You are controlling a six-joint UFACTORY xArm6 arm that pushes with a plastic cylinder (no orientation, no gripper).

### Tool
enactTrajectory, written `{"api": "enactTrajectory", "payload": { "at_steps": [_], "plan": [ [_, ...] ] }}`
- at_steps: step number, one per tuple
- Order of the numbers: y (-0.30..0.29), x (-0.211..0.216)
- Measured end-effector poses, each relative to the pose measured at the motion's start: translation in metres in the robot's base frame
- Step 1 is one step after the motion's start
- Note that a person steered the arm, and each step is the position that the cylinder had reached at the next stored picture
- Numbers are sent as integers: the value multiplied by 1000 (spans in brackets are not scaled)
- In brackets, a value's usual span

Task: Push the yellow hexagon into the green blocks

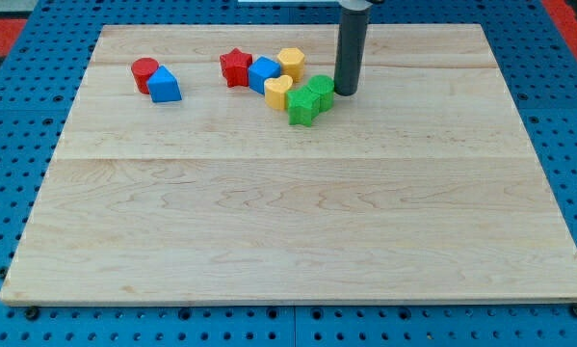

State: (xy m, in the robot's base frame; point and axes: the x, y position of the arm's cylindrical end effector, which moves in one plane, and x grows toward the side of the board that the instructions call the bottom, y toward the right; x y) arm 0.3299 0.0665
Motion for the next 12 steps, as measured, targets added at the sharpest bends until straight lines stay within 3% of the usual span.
{"api": "enactTrajectory", "payload": {
  "at_steps": [3,4,5,6,7,10,12],
  "plan": [
    [-44,24],
    [-25,12],
    [-8,-70],
    [-39,-120],
    [-96,-131],
    [-76,-128],
    [-73,-82]
  ]
}}
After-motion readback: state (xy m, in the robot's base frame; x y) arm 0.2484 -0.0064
